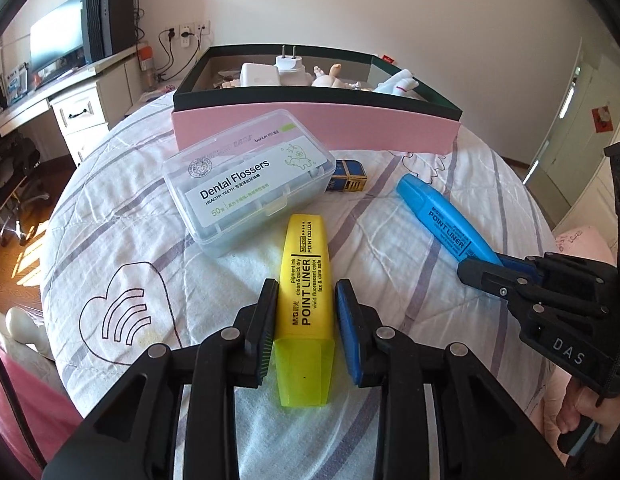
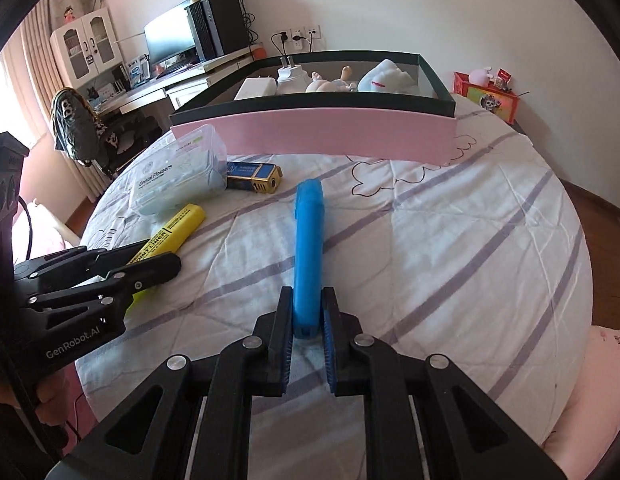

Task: Organize rigid objects
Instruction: 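Grasp the yellow highlighter with the left gripper while the right gripper grasps the blue marker, then carry the highlighter and blue marker over the pink box and open both grippers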

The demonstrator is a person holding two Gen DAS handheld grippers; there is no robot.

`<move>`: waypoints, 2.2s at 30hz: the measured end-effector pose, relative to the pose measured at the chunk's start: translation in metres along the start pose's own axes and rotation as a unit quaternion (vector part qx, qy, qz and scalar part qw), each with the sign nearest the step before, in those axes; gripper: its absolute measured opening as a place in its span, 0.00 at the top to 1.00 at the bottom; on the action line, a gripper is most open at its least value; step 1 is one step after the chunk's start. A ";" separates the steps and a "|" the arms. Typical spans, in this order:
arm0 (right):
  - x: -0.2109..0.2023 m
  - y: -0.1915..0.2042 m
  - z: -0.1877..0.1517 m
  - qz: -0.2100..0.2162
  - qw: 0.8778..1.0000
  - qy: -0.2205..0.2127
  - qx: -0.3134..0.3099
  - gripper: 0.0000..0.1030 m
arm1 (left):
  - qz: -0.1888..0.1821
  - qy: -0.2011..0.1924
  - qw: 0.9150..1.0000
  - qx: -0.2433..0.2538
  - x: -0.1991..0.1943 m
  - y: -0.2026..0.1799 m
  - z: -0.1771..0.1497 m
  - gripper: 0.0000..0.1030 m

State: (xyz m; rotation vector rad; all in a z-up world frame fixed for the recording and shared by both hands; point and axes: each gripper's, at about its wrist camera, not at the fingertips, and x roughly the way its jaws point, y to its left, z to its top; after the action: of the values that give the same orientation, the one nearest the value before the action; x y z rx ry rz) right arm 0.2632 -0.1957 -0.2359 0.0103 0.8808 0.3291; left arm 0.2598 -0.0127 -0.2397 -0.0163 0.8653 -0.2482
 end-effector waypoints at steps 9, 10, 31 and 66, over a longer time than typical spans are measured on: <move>0.027 0.003 0.027 -0.008 1.000 -0.004 -0.004 0.82 | 0.045 -0.025 0.998 0.034 0.010 -0.014 0.005 0.75; 0.028 0.003 0.028 -0.008 1.000 -0.004 -0.005 0.83 | 0.050 -0.028 0.998 0.038 0.010 -0.016 0.005 0.75; -0.163 0.078 0.022 0.001 0.966 -0.252 -0.052 0.85 | 0.038 -0.235 0.971 0.030 -0.173 -0.046 0.022 0.75; -0.241 0.123 0.016 -0.032 0.938 -0.331 -0.098 0.85 | 0.072 -0.331 0.939 0.052 -0.264 -0.073 0.012 0.75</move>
State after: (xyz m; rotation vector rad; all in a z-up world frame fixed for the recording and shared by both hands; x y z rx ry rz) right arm 0.0992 -0.1464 -0.0264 -0.0888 0.1763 0.3230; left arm 0.0890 -0.0262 -0.0254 0.0600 0.1784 -0.1335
